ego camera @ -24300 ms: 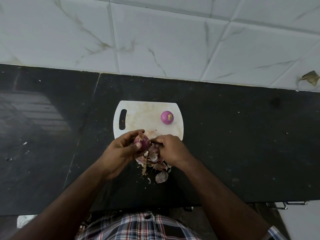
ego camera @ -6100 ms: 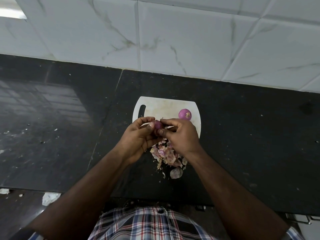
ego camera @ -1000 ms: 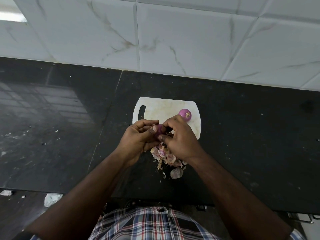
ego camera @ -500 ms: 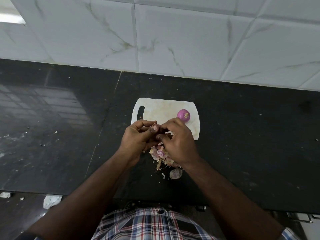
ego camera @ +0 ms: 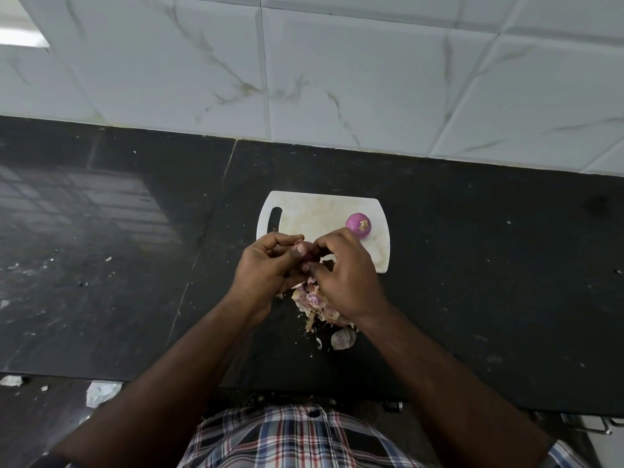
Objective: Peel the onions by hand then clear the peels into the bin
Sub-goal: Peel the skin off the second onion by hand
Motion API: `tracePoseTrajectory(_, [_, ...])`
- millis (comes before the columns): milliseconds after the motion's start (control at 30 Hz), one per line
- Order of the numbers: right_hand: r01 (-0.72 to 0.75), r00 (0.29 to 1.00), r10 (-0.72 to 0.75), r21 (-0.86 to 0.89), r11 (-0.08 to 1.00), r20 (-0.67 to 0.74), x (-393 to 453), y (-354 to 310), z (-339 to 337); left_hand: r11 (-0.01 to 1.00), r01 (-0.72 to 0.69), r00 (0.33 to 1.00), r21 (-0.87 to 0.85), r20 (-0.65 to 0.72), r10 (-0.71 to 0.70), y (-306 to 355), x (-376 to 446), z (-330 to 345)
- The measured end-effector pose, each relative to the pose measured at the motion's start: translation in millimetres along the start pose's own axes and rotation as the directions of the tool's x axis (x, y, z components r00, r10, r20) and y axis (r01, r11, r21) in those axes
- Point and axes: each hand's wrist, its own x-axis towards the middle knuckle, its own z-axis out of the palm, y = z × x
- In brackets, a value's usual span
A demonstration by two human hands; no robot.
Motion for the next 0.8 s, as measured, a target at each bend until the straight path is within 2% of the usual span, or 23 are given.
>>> tracePoseTrajectory(233, [0.037, 0.997, -0.032, -0.072, 0.997, 0.066, 1.9, 3.0, 1.7, 1.000, 0.002, 1.000, 0.020, -0.023, -0.001, -2.1, -0.3, 3.2])
tracePoseTrajectory(400, [0.063, 0.998, -0.065, -0.080, 0.995, -0.022, 0.7, 1.8, 6.5, 0.999, 0.006, 0.997, -0.044, -0.070, -0.009, 0.9, 0.2, 2.0])
tracePoseTrajectory(500, [-0.080, 0.991, 0.079, -0.007, 0.997, -0.108, 2.8, 5.2, 3.5, 0.997, 0.017, 0.998, -0.082, -0.063, -0.022, 8.1, 0.9, -1.3])
tracePoseTrajectory(600, [-0.255, 0.962, 0.264, 0.124, 0.959, -0.062, 5.0, 8.9, -2.7, 0.991, 0.065, 0.998, -0.116, 0.001, -0.066, 13.1, 0.6, -5.0])
tracePoseTrajectory(700, [-0.309, 0.947, 0.320, 0.214, 0.927, -0.017, 6.1, 10.5, -9.3, 0.987, 0.105, 0.994, -0.122, 0.043, -0.101, 9.4, 0.4, -7.0])
tracePoseTrajectory(800, [-0.349, 0.937, 0.335, 0.230, 0.908, 0.100, 5.7, 11.2, -17.3, 0.982, 0.131, 0.990, -0.139, 0.064, -0.123, 7.0, 1.5, -8.3])
